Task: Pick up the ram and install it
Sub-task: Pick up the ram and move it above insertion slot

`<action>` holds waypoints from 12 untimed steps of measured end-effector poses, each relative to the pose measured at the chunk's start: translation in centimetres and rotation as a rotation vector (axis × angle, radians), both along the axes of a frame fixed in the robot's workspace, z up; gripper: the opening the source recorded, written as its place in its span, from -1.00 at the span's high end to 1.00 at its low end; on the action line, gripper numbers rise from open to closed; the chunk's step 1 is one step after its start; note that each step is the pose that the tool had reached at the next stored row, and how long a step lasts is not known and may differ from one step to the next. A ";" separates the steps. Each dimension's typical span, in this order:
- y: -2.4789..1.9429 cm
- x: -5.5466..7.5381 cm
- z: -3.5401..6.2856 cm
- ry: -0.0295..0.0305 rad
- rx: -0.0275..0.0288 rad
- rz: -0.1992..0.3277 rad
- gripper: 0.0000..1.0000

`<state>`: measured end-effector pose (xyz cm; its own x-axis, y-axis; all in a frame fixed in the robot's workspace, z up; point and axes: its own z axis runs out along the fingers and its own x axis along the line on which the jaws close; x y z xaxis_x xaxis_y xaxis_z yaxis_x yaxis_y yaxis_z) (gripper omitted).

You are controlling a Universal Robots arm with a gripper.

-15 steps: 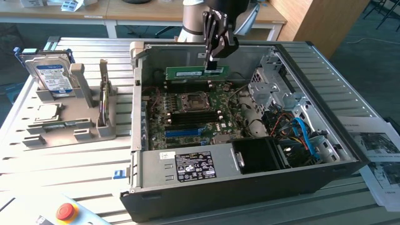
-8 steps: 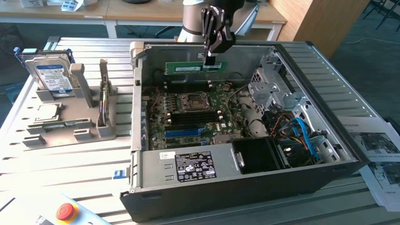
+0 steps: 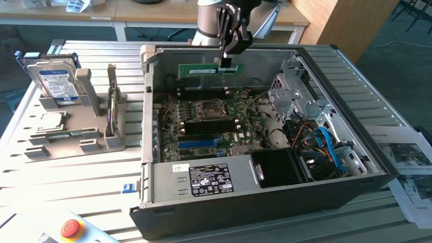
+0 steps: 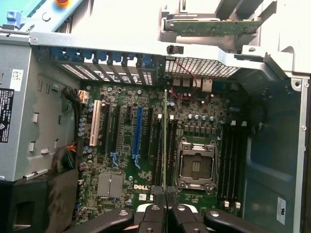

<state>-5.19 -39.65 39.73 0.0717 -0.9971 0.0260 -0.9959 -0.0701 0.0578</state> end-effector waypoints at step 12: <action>0.00 0.0 -1.00 -0.0028 0.0001 0.000 0.76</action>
